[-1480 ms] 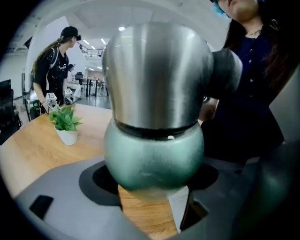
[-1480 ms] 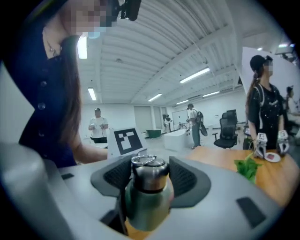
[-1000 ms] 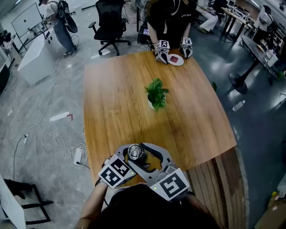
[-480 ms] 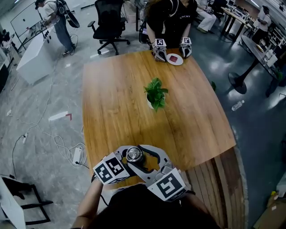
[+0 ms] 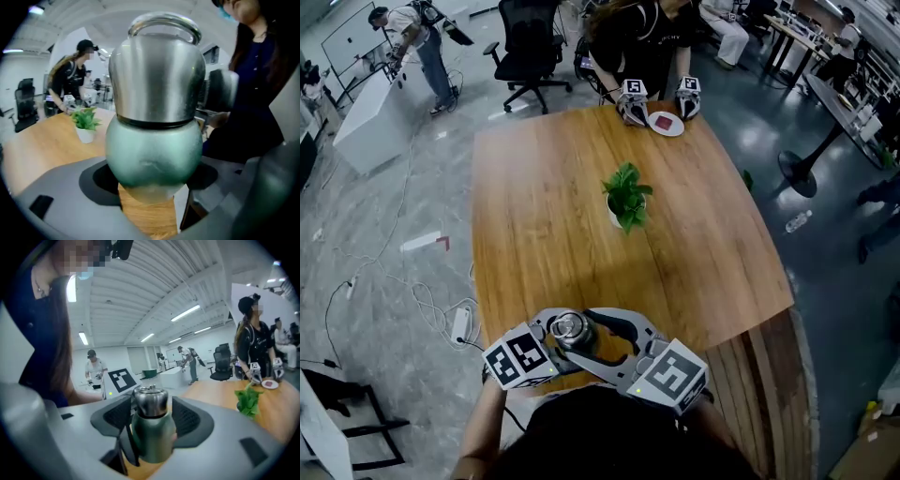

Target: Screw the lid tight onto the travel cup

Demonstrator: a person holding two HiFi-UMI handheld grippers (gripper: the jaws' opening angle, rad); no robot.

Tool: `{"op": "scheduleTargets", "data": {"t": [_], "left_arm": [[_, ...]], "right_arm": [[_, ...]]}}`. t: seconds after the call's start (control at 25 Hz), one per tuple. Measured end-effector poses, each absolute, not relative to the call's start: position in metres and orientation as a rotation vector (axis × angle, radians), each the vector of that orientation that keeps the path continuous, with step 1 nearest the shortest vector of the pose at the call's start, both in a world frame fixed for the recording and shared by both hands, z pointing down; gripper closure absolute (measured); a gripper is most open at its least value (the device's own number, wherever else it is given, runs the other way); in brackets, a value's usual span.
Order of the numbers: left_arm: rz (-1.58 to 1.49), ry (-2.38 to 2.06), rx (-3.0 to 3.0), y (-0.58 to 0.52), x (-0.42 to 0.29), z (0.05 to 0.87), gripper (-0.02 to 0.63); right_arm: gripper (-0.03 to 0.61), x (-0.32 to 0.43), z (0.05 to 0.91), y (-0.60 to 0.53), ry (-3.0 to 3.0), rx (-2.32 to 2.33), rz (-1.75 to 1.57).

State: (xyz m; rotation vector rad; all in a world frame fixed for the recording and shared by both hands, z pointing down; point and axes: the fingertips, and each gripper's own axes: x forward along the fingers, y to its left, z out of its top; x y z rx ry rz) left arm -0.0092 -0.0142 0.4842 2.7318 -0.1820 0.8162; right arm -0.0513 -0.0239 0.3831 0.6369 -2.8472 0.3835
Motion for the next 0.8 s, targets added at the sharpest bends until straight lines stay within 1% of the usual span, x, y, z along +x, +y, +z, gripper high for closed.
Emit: {"op": "scheduleTargets", "data": {"t": [0.12, 0.24, 0.36, 0.52, 0.64, 0.72, 0.8], "left_arm": [[0.818, 0.118, 2.727, 0.014, -0.007, 0.478, 0.227], [0.856, 0.187, 2.712, 0.022, -0.005, 0.484, 0.227], [0.865, -0.003, 2.717, 0.003, -0.005, 0.489, 0.227], [0.892, -0.468, 2.683, -0.035, -0.006, 0.49, 0.227], [0.927, -0.691, 2.648, -0.05, -0.011, 0.493, 0.227], [0.94, -0.616, 2.673, -0.044, -0.012, 0.495, 0.227], [0.894, -0.369, 2.726, -0.024, -0.008, 0.492, 0.227]], "right_arm": [[0.318, -0.056, 0.384, -0.016, -2.873, 0.51, 0.385], [0.319, -0.061, 0.388, -0.011, -2.861, 0.477, 0.34], [0.319, -0.058, 0.391, -0.023, -2.805, 0.656, 0.293], [0.319, -0.051, 0.388, -0.041, -2.701, 0.93, 0.156], [0.319, -0.051, 0.389, -0.044, -2.706, 0.953, 0.161], [0.319, -0.052, 0.391, -0.036, -2.744, 0.811, 0.232], [0.318, -0.05, 0.388, -0.024, -2.806, 0.64, 0.325]]}}
